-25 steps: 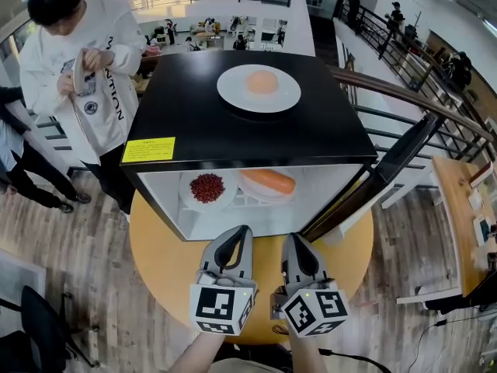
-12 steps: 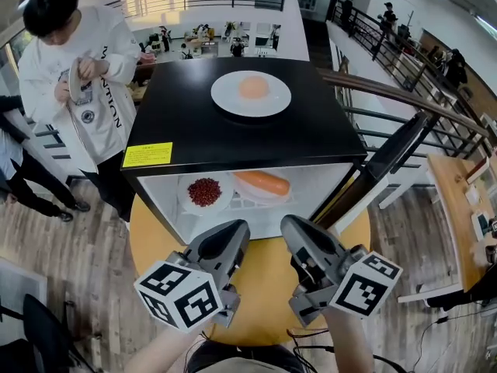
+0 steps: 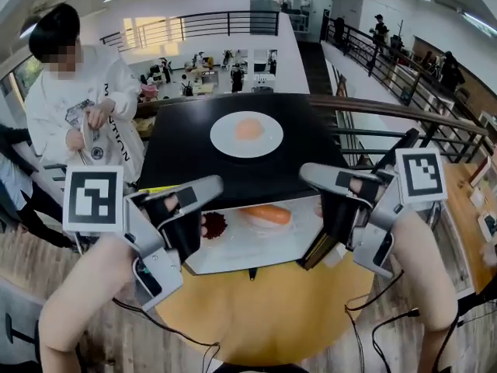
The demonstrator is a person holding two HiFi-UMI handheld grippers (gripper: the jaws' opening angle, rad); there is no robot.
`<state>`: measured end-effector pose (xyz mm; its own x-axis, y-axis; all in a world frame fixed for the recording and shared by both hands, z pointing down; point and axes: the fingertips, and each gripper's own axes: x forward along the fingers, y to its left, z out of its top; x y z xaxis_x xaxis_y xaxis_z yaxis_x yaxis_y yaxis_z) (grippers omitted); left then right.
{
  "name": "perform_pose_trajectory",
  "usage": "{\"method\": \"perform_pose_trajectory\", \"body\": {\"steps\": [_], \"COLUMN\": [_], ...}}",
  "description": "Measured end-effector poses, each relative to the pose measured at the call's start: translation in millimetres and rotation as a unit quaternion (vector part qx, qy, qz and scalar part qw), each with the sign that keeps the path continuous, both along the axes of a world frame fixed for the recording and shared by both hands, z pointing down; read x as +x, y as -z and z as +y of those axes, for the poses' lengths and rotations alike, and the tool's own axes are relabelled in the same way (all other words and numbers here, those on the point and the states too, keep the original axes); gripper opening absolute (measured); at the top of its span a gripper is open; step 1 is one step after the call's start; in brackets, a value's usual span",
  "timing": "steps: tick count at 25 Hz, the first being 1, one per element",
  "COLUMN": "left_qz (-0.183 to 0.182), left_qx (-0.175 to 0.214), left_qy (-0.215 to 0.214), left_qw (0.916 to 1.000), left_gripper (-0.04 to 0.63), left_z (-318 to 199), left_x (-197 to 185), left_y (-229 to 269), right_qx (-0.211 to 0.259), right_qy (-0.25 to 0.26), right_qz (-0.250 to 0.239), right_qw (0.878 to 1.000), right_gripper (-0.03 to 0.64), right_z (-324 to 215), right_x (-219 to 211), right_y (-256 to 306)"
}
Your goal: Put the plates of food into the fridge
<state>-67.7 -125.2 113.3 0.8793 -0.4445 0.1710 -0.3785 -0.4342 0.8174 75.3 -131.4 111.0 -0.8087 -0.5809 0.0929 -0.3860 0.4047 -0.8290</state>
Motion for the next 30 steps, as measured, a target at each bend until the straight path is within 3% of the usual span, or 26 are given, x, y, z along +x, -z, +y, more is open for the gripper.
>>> {"method": "perform_pose_trajectory", "body": {"steps": [5,10,12,16,22,26,30], "left_qz": [-0.131,-0.193,-0.192,-0.159,-0.144,-0.13,-0.121], "left_qx": [0.027,0.005,-0.017,-0.106,-0.241,-0.259,-0.267], "left_qy": [-0.006,-0.057,-0.073,-0.073,-0.054,-0.053,-0.058], "left_qw": [0.991,0.9796,0.9784,0.9789,0.9582,0.9557,0.9543], "left_gripper": [0.009,0.011,0.017,0.051,0.052,0.051,0.051], "left_z": [-71.7,-110.7,-122.5,-152.8,-167.8,-168.8,-164.3], "left_x": [-17.7,-17.6,-20.3,-5.7,-4.6,-4.1,-1.7], "left_y": [15.1,1.6,1.7,-11.5,-45.9,-48.4,-46.4], "right_qx": [-0.046,-0.079,-0.1,-0.139,-0.215,-0.259,-0.277], "right_qy": [0.008,0.044,0.054,0.089,0.134,0.131,0.138], "right_qz": [0.072,0.126,0.132,0.146,0.141,0.104,0.097], "right_qw": [0.996,0.988,0.985,0.976,0.957,0.951,0.946], "right_gripper": [0.017,0.075,0.087,0.1,0.107,0.107,0.106], "right_z": [-61.0,-112.4,-131.8,-158.3,-162.5,-162.8,-156.5], "right_x": [13.4,10.7,2.4,9.7,3.9,3.8,-1.9], "right_y": [8.4,-0.8,1.8,-14.3,-45.6,-50.1,-47.9]}}
